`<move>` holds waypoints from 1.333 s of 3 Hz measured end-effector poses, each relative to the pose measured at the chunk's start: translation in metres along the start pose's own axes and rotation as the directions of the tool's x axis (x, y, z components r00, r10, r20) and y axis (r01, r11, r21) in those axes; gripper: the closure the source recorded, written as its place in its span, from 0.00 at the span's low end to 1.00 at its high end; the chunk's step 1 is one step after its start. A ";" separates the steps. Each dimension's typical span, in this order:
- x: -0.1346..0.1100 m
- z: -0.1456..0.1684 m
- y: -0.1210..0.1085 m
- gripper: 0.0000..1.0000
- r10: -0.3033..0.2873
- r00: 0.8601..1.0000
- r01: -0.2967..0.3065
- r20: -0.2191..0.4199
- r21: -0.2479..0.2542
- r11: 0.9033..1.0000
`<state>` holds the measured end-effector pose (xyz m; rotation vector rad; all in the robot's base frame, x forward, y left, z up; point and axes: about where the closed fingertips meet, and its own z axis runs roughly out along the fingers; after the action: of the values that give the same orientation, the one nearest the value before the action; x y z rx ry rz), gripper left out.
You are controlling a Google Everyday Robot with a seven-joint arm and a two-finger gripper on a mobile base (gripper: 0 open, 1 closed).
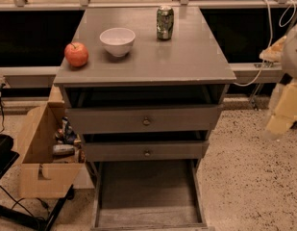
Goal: Close bottom drawer
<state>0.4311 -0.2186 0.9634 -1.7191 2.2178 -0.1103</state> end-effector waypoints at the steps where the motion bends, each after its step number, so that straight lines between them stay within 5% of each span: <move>1: 0.034 0.034 0.021 0.00 0.010 1.000 -0.010 0.012 -0.001 1.000; 4: 0.162 0.203 0.110 0.00 0.122 0.973 -0.111 0.194 -0.066 0.992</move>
Offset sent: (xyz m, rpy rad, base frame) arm -0.0776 -0.1019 -0.2016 0.1510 -0.0134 -0.0191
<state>0.3559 -0.3153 0.7094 -1.5480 2.1856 0.1450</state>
